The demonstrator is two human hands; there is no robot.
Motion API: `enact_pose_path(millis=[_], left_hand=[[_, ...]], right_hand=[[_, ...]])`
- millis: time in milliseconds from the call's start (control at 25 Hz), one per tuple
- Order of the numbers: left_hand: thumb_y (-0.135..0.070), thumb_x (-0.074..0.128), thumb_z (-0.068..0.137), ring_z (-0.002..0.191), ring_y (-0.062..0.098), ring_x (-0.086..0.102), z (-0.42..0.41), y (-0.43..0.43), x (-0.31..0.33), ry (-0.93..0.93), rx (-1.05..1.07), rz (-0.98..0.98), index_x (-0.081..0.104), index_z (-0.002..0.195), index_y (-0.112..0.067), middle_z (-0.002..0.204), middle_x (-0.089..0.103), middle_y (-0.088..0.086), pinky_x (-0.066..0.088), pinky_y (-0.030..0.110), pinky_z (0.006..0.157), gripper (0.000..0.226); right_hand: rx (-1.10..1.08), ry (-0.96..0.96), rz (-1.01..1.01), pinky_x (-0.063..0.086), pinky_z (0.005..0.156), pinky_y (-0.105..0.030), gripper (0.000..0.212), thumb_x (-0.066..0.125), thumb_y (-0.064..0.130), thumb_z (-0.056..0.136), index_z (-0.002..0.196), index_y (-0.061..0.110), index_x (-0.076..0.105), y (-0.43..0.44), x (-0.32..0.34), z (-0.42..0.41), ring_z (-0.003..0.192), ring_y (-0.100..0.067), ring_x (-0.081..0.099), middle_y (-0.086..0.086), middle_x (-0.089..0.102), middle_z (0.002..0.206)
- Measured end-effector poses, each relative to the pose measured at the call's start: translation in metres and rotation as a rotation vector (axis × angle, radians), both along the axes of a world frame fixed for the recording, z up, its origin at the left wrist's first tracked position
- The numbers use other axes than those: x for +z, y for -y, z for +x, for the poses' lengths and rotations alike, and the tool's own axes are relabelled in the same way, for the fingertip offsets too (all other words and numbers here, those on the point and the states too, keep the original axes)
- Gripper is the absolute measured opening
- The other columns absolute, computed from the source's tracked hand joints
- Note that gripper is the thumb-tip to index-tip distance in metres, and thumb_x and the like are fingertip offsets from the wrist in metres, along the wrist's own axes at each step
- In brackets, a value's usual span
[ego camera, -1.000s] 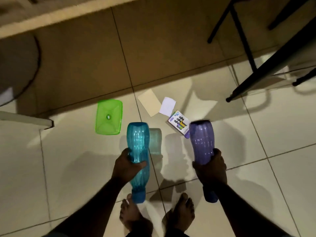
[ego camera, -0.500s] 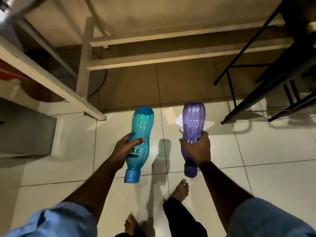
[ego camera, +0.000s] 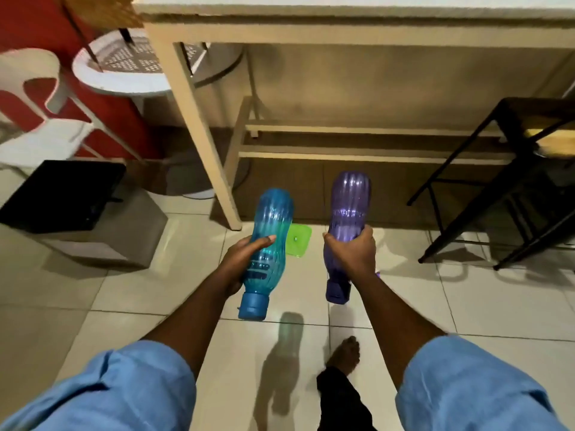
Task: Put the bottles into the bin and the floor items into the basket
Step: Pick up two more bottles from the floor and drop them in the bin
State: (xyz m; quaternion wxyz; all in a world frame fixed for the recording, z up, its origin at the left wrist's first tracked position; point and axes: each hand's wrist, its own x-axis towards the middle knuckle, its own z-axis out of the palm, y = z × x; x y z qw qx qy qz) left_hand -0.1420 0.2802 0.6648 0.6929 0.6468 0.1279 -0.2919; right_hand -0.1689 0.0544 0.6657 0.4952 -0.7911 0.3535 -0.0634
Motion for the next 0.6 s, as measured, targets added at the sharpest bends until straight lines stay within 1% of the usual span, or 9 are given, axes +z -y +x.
enact_pose_path(millis=[120,200,240,320,400,440,560,600], left_hand=[[-0.035,0.072,0.080,0.090,0.033,0.065,-0.040,-0.084,0.033,-0.003,0.097,-0.017,0.064,0.119,-0.007,0.101,0.069,0.017,0.053,0.044,0.084,0.048],[-0.038,0.071,0.080,0.090,0.032,0.066,-0.067,-0.140,0.047,-0.033,0.164,-0.049,0.063,0.119,-0.005,0.101,0.069,0.017,0.053,0.044,0.088,0.051],[-0.039,0.071,0.080,0.087,0.030,0.067,-0.079,-0.168,0.053,-0.047,0.213,-0.079,0.064,0.118,-0.006,0.100,0.070,0.016,0.054,0.043,0.086,0.051],[-0.040,0.072,0.080,0.079,0.026,0.070,-0.094,-0.213,0.060,-0.059,0.308,-0.137,0.064,0.117,-0.006,0.094,0.072,0.013,0.058,0.037,0.076,0.050],[-0.042,0.073,0.078,0.076,0.024,0.072,-0.106,-0.260,0.063,-0.046,0.395,-0.165,0.064,0.117,-0.007,0.092,0.073,0.011,0.058,0.034,0.071,0.053],[-0.043,0.074,0.077,0.077,0.025,0.072,-0.108,-0.281,0.063,-0.035,0.434,-0.169,0.064,0.118,-0.008,0.093,0.073,0.011,0.058,0.035,0.072,0.055],[-0.048,0.074,0.076,0.089,0.028,0.069,-0.101,-0.332,0.064,-0.004,0.537,-0.175,0.064,0.121,-0.007,0.103,0.071,0.014,0.056,0.042,0.086,0.061],[-0.048,0.073,0.077,0.092,0.029,0.068,-0.097,-0.345,0.062,0.006,0.570,-0.191,0.064,0.121,-0.007,0.105,0.070,0.014,0.055,0.042,0.087,0.060]], right_hand=[[0.100,0.003,0.098,0.049,0.085,-0.036,0.076,0.081,0.041,0.068,0.125,0.011,0.042,-0.087,0.028,-0.022,0.106,-0.032,0.061,-0.011,0.059,0.120],[0.166,0.008,0.209,0.050,0.090,-0.038,0.079,0.082,0.039,0.068,0.127,0.010,0.039,-0.146,0.039,-0.030,0.106,-0.031,0.061,-0.011,0.058,0.124],[0.210,-0.003,0.259,0.051,0.094,-0.042,0.080,0.083,0.039,0.068,0.128,0.010,0.038,-0.175,0.044,-0.033,0.108,-0.031,0.060,-0.012,0.057,0.125],[0.291,-0.049,0.294,0.049,0.098,-0.049,0.084,0.083,0.040,0.067,0.130,0.009,0.036,-0.221,0.054,-0.035,0.112,-0.033,0.059,-0.014,0.056,0.127],[0.387,-0.084,0.327,0.049,0.098,-0.050,0.086,0.084,0.040,0.067,0.130,0.009,0.036,-0.268,0.061,-0.031,0.113,-0.034,0.059,-0.015,0.055,0.129],[0.429,-0.084,0.352,0.050,0.097,-0.050,0.086,0.085,0.039,0.066,0.130,0.009,0.036,-0.289,0.061,-0.027,0.113,-0.033,0.060,-0.015,0.055,0.129],[0.522,-0.103,0.401,0.053,0.094,-0.051,0.090,0.086,0.037,0.066,0.134,0.010,0.034,-0.339,0.067,-0.007,0.112,-0.033,0.060,-0.015,0.053,0.130],[0.542,-0.112,0.416,0.053,0.094,-0.051,0.091,0.086,0.036,0.065,0.135,0.011,0.033,-0.353,0.066,0.002,0.112,-0.034,0.059,-0.014,0.052,0.131]])
